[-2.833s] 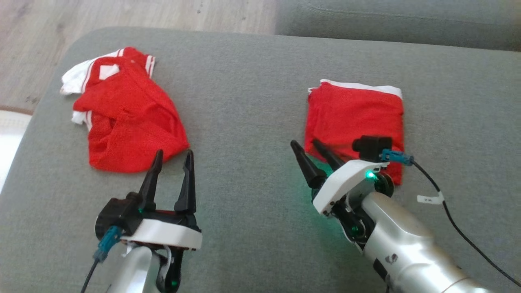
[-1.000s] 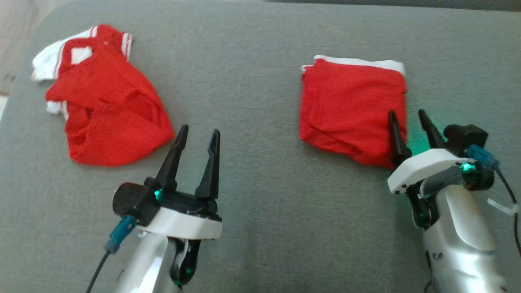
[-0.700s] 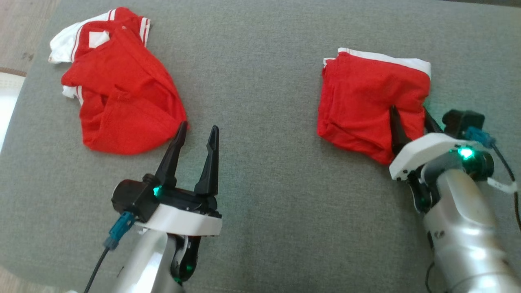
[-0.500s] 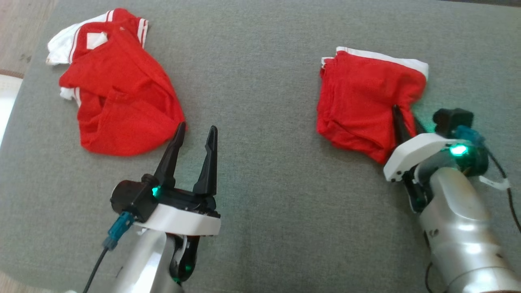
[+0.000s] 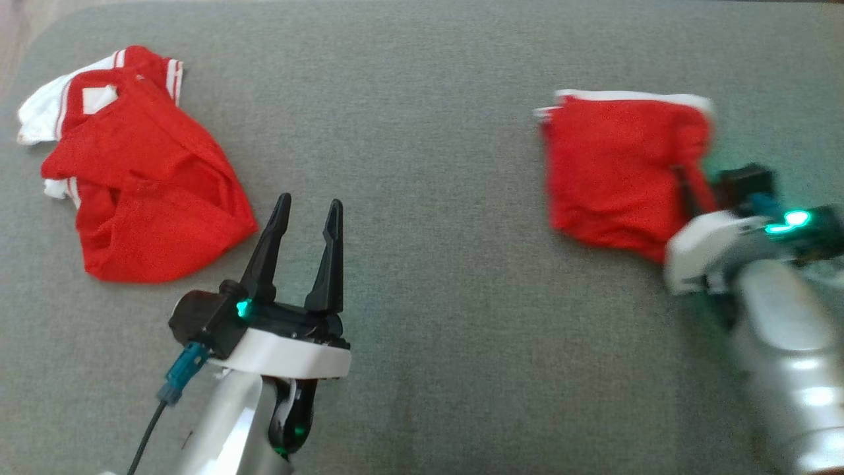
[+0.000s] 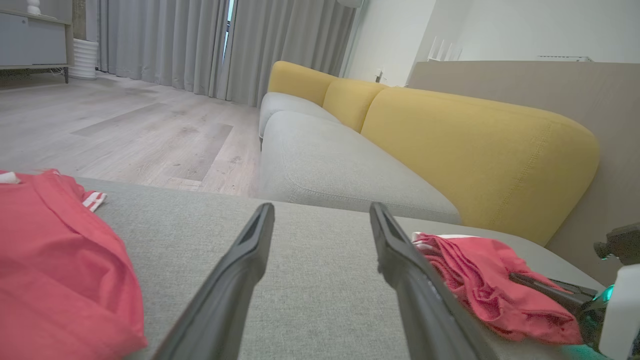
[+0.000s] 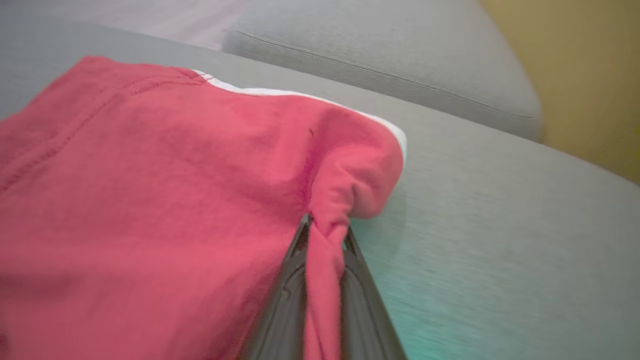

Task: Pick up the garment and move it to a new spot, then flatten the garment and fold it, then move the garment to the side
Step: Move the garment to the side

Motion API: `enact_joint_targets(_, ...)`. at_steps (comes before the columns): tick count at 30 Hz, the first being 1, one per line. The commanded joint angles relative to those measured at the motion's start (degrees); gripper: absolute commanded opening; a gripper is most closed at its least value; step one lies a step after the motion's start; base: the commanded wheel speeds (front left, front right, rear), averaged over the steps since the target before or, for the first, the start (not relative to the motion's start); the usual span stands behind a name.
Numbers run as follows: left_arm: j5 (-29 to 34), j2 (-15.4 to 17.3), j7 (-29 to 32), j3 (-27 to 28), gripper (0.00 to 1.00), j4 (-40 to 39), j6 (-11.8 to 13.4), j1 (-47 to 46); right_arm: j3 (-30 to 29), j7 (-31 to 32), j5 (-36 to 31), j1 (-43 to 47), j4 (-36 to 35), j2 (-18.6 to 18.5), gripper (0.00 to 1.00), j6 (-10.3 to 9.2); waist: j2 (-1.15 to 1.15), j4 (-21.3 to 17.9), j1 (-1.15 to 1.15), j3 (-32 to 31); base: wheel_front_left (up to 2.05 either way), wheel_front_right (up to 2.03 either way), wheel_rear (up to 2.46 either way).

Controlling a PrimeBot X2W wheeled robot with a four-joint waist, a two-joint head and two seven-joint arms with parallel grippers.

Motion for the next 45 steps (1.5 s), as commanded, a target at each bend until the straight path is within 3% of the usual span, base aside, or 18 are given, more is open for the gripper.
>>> enact_joint_targets(1,0.00,0.42,-0.29,1.85,1.00,-1.94,0.09,-1.93,1.51,0.44,-0.31,-0.81,-2.17,-2.90,0.00,-0.04,0.00,-0.31,0.00,0.18,0.00,0.00,0.00)
enact_joint_targets(14,-0.72,0.42,-0.29,1.16,1.00,-2.51,0.09,-3.63,9.22,6.34,6.30,2.26,-4.81,-28.32,0.00,-0.04,0.00,0.83,0.00,3.76,0.00,0.00,0.00)
enact_joint_targets(21,-0.87,0.42,-0.29,0.93,1.00,-2.60,0.09,-4.88,6.71,9.40,7.84,1.64,-4.48,-34.41,0.00,-0.04,0.00,2.03,0.00,5.92,0.00,0.00,0.00)
enact_joint_targets(30,-0.43,0.42,-0.29,0.85,1.00,-2.33,0.09,-5.44,-1.32,9.35,5.70,0.98,-4.26,-33.30,0.00,-0.04,0.00,2.69,0.00,6.93,0.00,0.00,0.00)
enact_joint_targets(31,-0.34,0.42,-0.29,0.92,1.00,-2.25,0.09,-5.42,-2.23,8.98,5.11,0.94,-4.53,-32.84,0.28,-0.04,0.00,2.65,0.00,6.85,0.00,0.00,0.00)
enact_joint_targets(32,-0.26,0.42,-0.29,1.03,1.00,-2.16,0.09,-5.36,-3.36,8.75,4.85,0.87,-4.65,-32.11,1.00,-0.04,0.00,2.57,0.00,6.69,0.00,0.00,0.00)
enact_joint_targets(39,0.37,0.42,-0.29,1.89,1.00,-1.46,0.09,-4.33,-9.63,4.95,4.90,1.24,-7.37,-24.36,1.00,-0.04,0.00,1.36,0.00,3.74,0.00,0.00,0.00)
enact_joint_targets(45,0.78,0.42,-0.29,3.26,1.00,-1.32,0.09,-2.39,-8.94,0.33,8.77,2.71,-13.70,-15.38,1.00,-0.04,0.00,-0.38,0.00,-0.08,0.00,0.00,0.00)
